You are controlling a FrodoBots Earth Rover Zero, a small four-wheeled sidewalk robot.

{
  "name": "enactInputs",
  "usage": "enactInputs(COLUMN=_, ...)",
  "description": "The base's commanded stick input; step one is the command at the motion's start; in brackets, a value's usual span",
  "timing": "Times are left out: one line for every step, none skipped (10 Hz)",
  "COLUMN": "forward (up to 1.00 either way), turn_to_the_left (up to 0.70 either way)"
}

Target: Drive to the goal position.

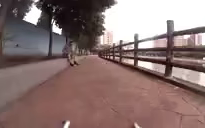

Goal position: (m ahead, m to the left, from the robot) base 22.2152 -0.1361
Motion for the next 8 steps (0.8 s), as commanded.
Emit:
enactInputs(forward=1.0, turn_to_the_left=0.0)
enactInputs(forward=1.0, turn_to_the_left=0.0)
enactInputs(forward=1.0, turn_to_the_left=0.0)
enactInputs(forward=1.0, turn_to_the_left=0.0)
enactInputs(forward=1.0, turn_to_the_left=0.0)
enactInputs(forward=1.0, turn_to_the_left=0.0)
enactInputs(forward=1.0, turn_to_the_left=0.0)
enactInputs(forward=1.0, turn_to_the_left=0.0)
